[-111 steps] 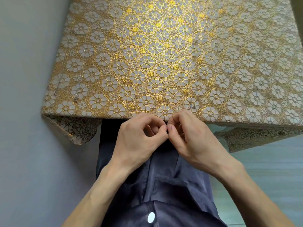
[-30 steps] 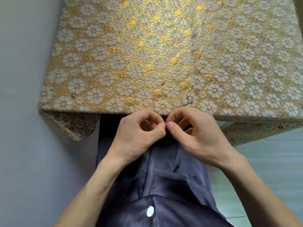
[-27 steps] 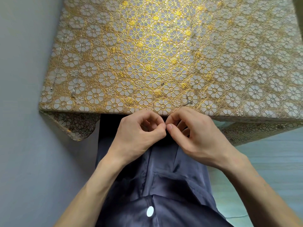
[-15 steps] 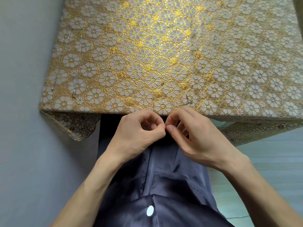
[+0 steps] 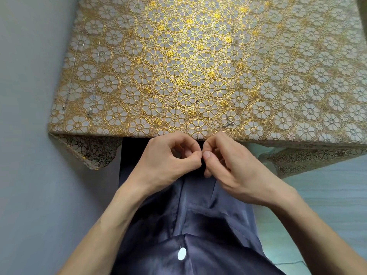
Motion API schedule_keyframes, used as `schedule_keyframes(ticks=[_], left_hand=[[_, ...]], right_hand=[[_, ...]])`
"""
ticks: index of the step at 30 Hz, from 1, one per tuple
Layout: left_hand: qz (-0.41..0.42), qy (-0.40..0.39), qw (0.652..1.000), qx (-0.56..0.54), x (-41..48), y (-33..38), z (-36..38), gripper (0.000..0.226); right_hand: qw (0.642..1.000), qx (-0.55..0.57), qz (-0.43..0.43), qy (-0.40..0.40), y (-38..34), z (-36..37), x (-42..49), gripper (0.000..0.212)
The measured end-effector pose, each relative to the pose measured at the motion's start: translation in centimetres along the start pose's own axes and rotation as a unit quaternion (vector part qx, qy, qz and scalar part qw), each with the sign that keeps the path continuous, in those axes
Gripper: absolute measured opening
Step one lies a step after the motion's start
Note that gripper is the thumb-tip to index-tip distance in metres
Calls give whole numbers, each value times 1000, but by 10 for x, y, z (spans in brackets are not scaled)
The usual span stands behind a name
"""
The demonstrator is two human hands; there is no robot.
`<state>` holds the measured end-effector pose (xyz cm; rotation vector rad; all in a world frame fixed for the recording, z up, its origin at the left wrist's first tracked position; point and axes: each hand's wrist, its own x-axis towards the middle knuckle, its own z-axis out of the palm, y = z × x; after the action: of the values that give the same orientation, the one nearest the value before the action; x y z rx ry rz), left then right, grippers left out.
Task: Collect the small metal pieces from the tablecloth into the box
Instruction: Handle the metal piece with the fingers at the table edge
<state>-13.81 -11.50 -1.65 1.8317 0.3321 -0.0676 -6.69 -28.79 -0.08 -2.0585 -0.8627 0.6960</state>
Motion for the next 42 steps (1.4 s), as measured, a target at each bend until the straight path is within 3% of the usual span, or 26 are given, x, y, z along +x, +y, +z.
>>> schedule_keyframes(ticks=[4,8,17,29,42], left_hand=[[27,4,999,38,1,2,-3,17],[97,49,978,178,3,4,-6,11],[106,51,982,149,2,4,-6,7],[112,64,979,160,2,6,-1,12],[109,92,980,141,0,5,4,14]], right_hand=[[998,50,34,-17,-1,-1,0,12],[999,-29,32,18,6,1,3,9],[999,16,29,43,9,4,4,11],[996,-67,-8,52,5,5,4,13],[996,52,60,48,2,7,5,14]])
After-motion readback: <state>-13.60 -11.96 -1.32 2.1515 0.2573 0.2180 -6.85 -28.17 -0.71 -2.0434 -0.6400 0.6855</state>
